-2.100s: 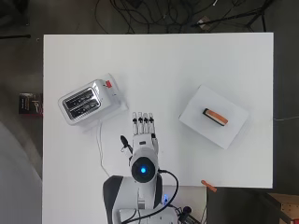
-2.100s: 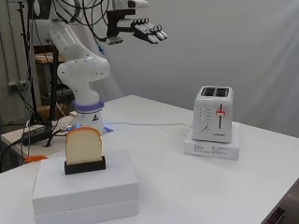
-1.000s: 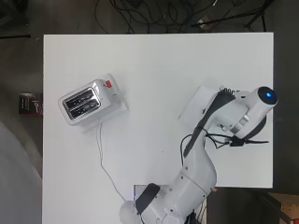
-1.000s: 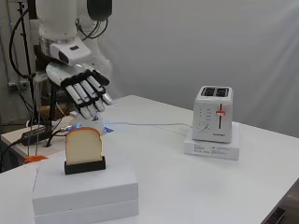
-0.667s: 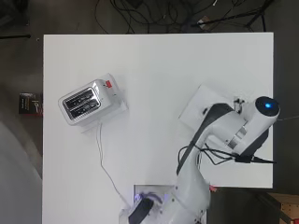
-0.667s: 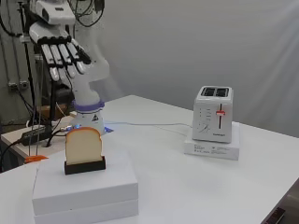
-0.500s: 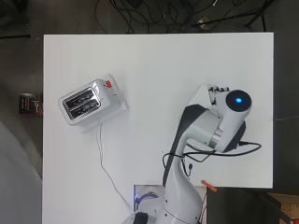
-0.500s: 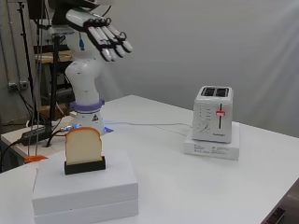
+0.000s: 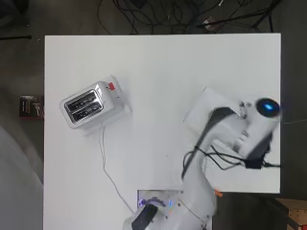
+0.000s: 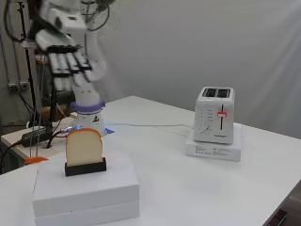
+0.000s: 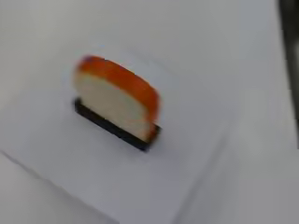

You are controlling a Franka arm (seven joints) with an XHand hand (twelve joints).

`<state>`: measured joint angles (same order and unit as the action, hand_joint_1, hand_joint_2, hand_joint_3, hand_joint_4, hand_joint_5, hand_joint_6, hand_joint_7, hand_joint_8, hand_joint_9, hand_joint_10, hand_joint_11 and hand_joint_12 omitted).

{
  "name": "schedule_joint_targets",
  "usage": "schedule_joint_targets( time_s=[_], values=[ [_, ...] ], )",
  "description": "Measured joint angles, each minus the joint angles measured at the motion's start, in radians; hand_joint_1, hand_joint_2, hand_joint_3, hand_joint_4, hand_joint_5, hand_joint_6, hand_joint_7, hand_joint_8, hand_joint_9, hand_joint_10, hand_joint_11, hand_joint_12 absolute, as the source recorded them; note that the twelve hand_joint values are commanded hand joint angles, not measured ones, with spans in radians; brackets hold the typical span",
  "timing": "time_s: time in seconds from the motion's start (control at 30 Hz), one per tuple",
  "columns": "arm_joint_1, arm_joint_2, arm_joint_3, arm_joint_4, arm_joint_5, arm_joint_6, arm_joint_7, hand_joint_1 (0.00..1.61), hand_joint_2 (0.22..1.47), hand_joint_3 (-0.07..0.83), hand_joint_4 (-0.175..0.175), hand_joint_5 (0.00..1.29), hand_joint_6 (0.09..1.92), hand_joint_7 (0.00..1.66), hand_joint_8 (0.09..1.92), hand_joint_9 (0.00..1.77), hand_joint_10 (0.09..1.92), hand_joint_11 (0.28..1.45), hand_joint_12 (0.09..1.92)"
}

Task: Teleoperate dual arm-hand system to toast a bread

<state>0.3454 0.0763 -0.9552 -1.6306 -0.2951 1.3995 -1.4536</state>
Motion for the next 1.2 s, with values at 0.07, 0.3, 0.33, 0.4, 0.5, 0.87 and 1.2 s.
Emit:
schedule_joint_targets(
  time_s=[0.07, 0.3, 0.33, 0.4, 0.5, 0.87, 1.2],
  values=[
    [-0.160, -0.056, -0.067, 0.003, -0.034, -0.013, 0.027, 0.34, 0.80, -0.014, 0.087, 0.12, 0.09, 0.26, 0.09, 0.48, 0.09, 0.54, 0.09],
    [-0.293, -0.275, -0.318, 0.010, -0.167, -0.060, 0.128, 0.33, 0.81, -0.004, 0.084, 0.12, 0.09, 0.27, 0.09, 0.49, 0.09, 0.55, 0.09],
    [-0.231, -0.308, -0.354, 0.010, -0.187, -0.068, 0.144, 0.33, 0.81, -0.003, 0.084, 0.12, 0.09, 0.28, 0.09, 0.49, 0.09, 0.55, 0.09],
    [-0.065, -0.372, -0.423, 0.012, -0.226, -0.082, 0.173, 0.33, 0.80, -0.003, 0.083, 0.12, 0.09, 0.27, 0.09, 0.49, 0.09, 0.54, 0.09],
    [0.254, -0.469, -0.530, 0.017, -0.286, -0.106, 0.218, 0.33, 0.80, -0.003, 0.083, 0.12, 0.09, 0.27, 0.09, 0.48, 0.09, 0.54, 0.09],
    [1.171, -0.753, -0.916, 0.015, -0.452, -0.167, 0.365, 0.33, 0.79, -0.005, 0.086, 0.12, 0.09, 0.27, 0.09, 0.48, 0.09, 0.54, 0.09],
    [1.107, -0.805, -0.873, -0.044, -0.520, -0.120, 0.315, 1.15, 1.11, -0.009, -0.059, 0.74, 0.97, 0.92, 0.57, 1.01, 0.64, 0.75, 0.23]
  ],
)
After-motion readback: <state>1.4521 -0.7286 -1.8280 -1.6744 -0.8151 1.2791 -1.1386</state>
